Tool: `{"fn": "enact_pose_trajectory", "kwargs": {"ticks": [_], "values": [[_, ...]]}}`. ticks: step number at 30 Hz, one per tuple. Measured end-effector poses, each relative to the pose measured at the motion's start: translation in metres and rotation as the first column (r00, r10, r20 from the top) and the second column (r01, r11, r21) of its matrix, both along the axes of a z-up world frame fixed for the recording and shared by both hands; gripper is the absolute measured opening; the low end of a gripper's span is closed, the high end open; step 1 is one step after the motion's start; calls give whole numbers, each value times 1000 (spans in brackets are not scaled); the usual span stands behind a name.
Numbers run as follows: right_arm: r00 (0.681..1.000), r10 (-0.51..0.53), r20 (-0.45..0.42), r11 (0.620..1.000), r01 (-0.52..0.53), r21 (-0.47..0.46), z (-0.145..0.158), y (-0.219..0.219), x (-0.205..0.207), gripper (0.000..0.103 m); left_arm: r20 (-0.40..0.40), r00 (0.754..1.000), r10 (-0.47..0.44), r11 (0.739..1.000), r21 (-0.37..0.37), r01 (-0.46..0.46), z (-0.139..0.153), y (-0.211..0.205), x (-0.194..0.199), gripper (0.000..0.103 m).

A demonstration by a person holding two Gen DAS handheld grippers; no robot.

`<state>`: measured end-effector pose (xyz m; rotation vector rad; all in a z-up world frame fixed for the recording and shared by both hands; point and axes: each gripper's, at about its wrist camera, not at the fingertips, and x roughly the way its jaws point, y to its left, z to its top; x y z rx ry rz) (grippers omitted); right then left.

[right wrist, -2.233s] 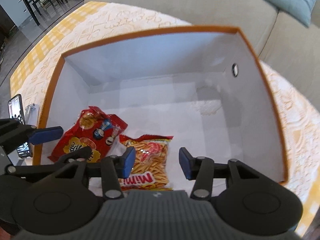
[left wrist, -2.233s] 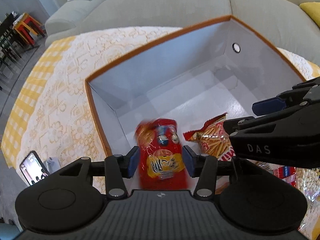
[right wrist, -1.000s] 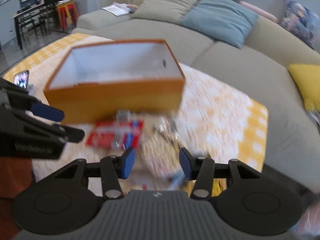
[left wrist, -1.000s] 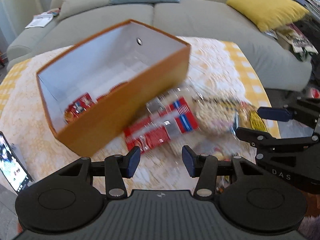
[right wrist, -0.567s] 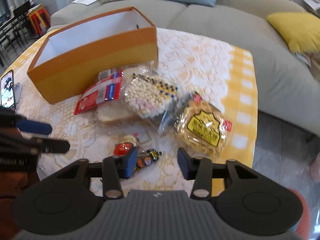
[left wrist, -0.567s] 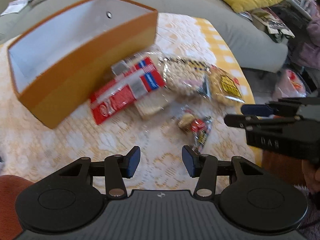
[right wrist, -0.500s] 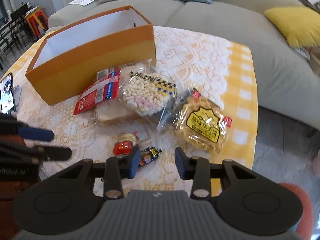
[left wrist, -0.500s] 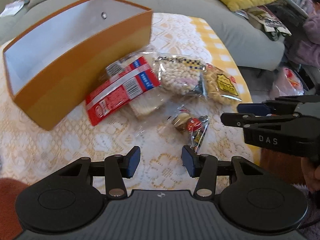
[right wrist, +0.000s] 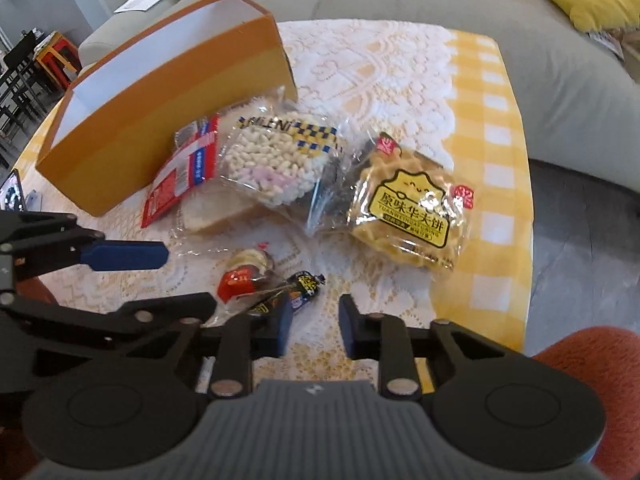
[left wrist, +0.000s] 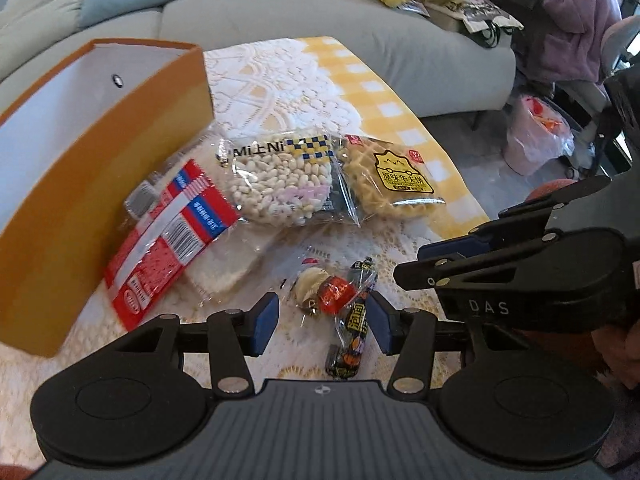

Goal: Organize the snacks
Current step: 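Reach the left tool to the small wrapped treat and grasp it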

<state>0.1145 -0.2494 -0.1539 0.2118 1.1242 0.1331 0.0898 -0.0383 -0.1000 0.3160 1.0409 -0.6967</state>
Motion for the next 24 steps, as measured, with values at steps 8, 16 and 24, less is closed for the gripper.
{"fn": "enact_pose_trajectory", "kwargs": {"ticks": [8,16,24], "values": [[997,-55,-51,998,58,40,-13,-10,10,20,-54,998,-42,999,-11,42,-19,-5,17,59],[994,-89,-70,994,93,54,-22,-16,18,17,-105,992,-73,997,-29,71,-33,-9,27,68],[995,-80,-63,996,82,24,-24,-12,21,15,-75,993,-89,996,-14,88,-36,-18,24,70]]}}
